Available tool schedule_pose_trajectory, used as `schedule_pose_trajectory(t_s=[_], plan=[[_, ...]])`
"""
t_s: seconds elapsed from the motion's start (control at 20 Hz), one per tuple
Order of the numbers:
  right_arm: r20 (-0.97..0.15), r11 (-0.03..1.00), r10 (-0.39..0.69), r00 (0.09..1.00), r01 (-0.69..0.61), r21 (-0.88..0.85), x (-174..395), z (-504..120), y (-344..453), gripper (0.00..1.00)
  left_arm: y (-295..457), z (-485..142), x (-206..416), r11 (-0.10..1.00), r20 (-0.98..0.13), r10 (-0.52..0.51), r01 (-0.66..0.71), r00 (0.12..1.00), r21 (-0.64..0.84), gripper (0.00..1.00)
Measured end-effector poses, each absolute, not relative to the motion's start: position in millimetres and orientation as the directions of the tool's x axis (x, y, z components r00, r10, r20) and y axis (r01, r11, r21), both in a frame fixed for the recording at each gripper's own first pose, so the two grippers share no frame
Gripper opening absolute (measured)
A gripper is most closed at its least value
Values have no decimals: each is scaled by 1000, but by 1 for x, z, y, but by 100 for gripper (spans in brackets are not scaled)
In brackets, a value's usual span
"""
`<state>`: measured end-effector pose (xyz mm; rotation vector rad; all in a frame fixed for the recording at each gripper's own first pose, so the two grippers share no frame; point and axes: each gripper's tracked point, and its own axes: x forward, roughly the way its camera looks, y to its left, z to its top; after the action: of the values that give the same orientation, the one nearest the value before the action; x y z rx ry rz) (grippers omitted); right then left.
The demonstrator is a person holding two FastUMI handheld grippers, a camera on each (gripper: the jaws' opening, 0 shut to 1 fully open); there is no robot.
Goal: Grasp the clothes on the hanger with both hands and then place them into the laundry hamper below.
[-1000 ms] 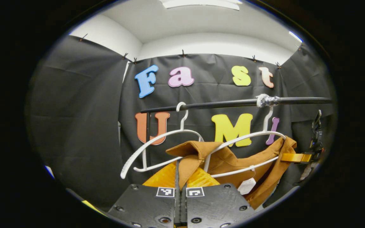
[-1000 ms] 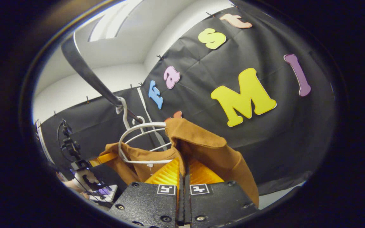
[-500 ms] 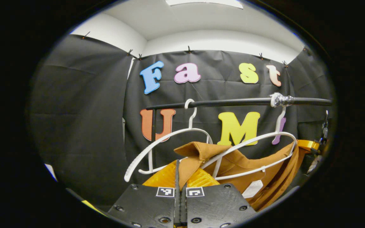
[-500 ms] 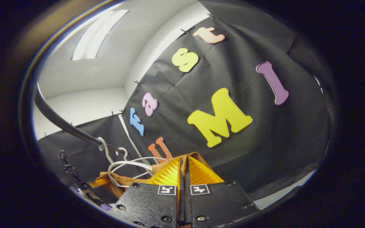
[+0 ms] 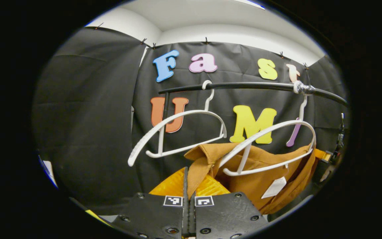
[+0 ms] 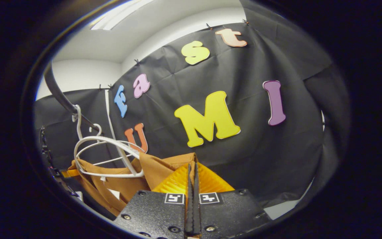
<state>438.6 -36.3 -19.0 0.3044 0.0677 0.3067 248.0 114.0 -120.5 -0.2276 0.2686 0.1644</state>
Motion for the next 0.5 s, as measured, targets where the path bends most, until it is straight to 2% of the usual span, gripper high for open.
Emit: schedule_pose_trajectory(t_s=[0.1,0.15,0.2,0.25,0.45,0.5], plan=[[-68,915,305,950,-272,299,440,-36,-32,4,112,-126,246,959,-293,124,-190,948,-209,5],[-86,920,301,950,-265,287,440,-41,-33,4,112,-128,244,963,-292,125,-187,948,-196,0],[-95,922,301,949,-264,285,440,-44,-31,4,112,-129,243,966,-291,126,-185,948,-183,0],[-118,923,302,946,-259,285,441,-51,-28,4,111,-130,243,967,-291,129,-185,948,-175,5],[-168,910,327,930,-261,323,439,-65,-17,4,108,-140,240,959,-309,124,-194,943,-206,5],[-164,902,330,930,-259,344,439,-64,-17,4,111,-139,240,959,-299,138,-202,944,-198,0]])
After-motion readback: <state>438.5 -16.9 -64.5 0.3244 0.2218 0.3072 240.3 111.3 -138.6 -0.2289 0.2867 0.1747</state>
